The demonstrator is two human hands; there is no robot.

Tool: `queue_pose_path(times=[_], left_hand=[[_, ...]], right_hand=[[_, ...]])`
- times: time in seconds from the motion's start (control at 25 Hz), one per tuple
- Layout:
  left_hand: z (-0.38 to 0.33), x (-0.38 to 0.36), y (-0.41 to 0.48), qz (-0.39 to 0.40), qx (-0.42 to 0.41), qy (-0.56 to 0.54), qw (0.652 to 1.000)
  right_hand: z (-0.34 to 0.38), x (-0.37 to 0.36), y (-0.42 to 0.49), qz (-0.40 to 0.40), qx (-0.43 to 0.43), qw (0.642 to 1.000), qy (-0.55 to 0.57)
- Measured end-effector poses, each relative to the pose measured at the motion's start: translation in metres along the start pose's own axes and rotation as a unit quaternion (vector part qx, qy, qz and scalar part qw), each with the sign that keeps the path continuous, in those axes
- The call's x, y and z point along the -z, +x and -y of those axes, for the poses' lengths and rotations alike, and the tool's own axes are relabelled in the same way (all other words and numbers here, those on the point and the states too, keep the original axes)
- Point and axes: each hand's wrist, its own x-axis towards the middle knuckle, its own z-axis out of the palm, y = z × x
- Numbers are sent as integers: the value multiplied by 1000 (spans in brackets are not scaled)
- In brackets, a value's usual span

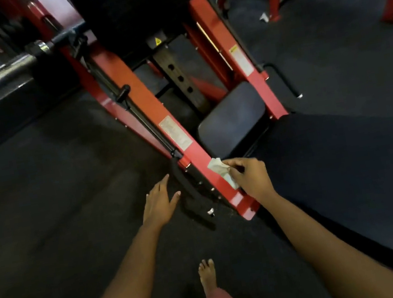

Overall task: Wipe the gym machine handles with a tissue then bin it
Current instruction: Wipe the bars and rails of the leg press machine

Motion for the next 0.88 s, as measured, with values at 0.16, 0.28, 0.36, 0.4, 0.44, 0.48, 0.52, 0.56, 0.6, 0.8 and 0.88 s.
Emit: queue_pose_path(times=[0.16, 0.28, 0.36, 0.4, 0.44, 0.48, 0.52, 0.56, 0.6, 0.8, 0.88], left_hand=[[57, -62, 91, 78, 69, -58, 993], [85, -104, 151, 80, 127, -157, 976], [100, -124, 188, 71, 184, -250, 948], [109, -135, 207, 69, 217, -291, 929], [117, -146, 225, 67, 245, -323, 912], [124, -156, 241, 64, 263, -347, 898], [131, -167, 257, 59, 277, -370, 885], [138, -177, 271, 57, 286, -395, 871], [141, -185, 282, 57, 295, -419, 857], [155, -216, 316, 58, 315, -448, 835], [160, -217, 322, 45, 324, -462, 825]], right_hand=[[-61, -79, 77, 16, -94, 995, 14], [-100, -129, 127, 5, -138, 990, 26], [-123, -158, 153, -9, -164, 985, 46], [-136, -173, 165, -13, -182, 982, 55], [-148, -186, 178, -16, -203, 977, 67], [-160, -199, 189, -19, -227, 970, 85], [-171, -209, 200, -22, -248, 963, 103], [-182, -219, 210, -23, -266, 957, 116], [-190, -226, 220, -22, -279, 952, 120], [-221, -265, 254, 20, -302, 944, 131], [-221, -280, 267, 36, -290, 950, 111]])
